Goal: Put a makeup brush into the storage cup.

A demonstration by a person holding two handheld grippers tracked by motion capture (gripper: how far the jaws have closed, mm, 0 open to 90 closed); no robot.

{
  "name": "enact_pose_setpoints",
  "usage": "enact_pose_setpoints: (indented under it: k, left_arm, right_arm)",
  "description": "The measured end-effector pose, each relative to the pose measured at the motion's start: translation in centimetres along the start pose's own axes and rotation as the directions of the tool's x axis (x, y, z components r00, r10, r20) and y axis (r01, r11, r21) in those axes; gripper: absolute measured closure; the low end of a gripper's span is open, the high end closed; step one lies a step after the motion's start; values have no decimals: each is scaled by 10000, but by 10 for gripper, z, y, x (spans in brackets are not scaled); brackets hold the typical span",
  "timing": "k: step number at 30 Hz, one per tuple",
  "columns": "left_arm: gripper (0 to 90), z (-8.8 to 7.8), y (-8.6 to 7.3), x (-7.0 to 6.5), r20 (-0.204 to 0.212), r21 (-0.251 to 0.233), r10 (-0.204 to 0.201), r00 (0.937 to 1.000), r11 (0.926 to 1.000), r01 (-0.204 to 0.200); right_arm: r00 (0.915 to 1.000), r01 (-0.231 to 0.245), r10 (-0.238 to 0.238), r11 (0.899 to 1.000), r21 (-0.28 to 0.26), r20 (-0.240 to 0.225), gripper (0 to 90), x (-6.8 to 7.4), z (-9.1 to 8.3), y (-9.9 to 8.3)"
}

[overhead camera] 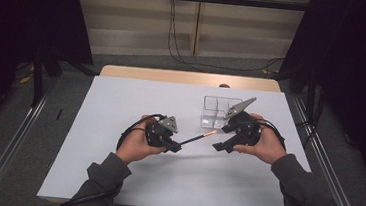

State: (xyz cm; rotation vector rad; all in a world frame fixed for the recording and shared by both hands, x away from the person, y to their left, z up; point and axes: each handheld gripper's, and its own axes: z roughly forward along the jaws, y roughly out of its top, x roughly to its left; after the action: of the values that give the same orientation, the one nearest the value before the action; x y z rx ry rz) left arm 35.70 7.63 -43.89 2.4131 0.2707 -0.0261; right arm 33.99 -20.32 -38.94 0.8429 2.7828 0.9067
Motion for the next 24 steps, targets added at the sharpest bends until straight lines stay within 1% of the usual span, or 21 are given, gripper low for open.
enact_pose_setpoints:
  k: [1,2,3,4,6,7,8,11,12,13,14,15,16,17,18,19,21,22,23,24]
  left_arm:
    - [858,1,-1,0,-37,-234,-180,9998,9996,179]
    - [857,0,-2,0,-33,-325,-219,9998,9992,218]
    - [858,0,-3,0,20,-468,-360,9993,9983,361]
    - [858,-1,-3,1,39,-438,-391,9992,9983,392]
    - [858,-1,-4,1,35,-651,-523,9986,9965,524]
    - [857,-2,-4,2,37,-588,-522,9986,9969,524]
    - [858,-1,-5,2,2,-811,-790,9969,9936,787]
    - [858,-2,-7,2,-39,-1045,-1082,9941,9887,1072]
    - [858,-2,-8,2,42,-1311,-1234,9923,9837,1229]
    - [858,-3,-7,3,-58,-1239,-1270,9919,9843,1253]
    - [858,-2,-9,3,55,-1506,-1353,9908,9794,1346]
    - [858,-2,-9,2,-49,-1577,-1487,9889,9766,1461]
    - [858,-1,-9,3,-13,-1687,-1517,9884,9743,1493]
    - [857,-2,-9,3,-53,-1636,-1530,9882,9750,1500]
    - [858,-1,-9,2,-36,-1773,-1588,9873,9718,1557]
    - [858,-1,-8,2,-43,-1721,-1574,9875,9729,1543]
    - [857,-1,-7,1,-6,-1818,-1637,9865,9701,1609]
    - [858,-1,-6,1,-38,-1770,-1659,9861,9707,1626]
    - [858,0,-6,0,-74,-1901,-1712,9852,9675,1667]
    - [858,1,-6,1,2,-2013,-1724,9850,9649,1689]
  right_arm:
    - [10000,-68,68,10000,-28,-42,228,0,0,0]
    - [9999,-101,101,9999,-69,-32,228,0,0,-1]
    - [9998,-200,199,9997,-106,-84,226,0,0,-1]
    - [9997,-228,227,9996,-150,-74,225,0,0,-1]
    - [9993,-351,346,9987,-368,-123,223,1,1,-2]
    - [9992,-391,387,9983,-426,-113,222,0,1,-3]
    - [9990,-417,410,9979,-495,-151,220,0,2,-4]
    - [9984,-530,515,9962,-685,-243,218,-1,4,-5]
    - [9983,-562,548,9959,-709,-216,217,-1,4,-5]
    - [9981,-573,554,9949,-831,-253,217,-1,4,-6]
    - [9976,-632,606,9940,-891,-321,214,0,4,-6]
    - [9972,-699,670,9930,-950,-337,212,0,4,-5]
    - [9971,-714,681,9912,-1115,-331,213,0,4,-5]
    - [9965,-774,732,9899,-1191,-392,213,0,3,-5]
    - [9964,-815,778,9887,-1258,-338,216,1,3,-5]
    - [9962,-836,793,9870,-1375,-358,222,1,2,-4]
    - [9961,-852,803,9834,-1600,-368,232,1,2,-4]
    - [9960,-861,805,9815,-1709,-394,238,1,2,-4]
    - [9958,-873,809,9795,-1814,-426,247,0,2,-3]
    - [9959,-867,799,9783,-1882,-433,253,0,2,-3]
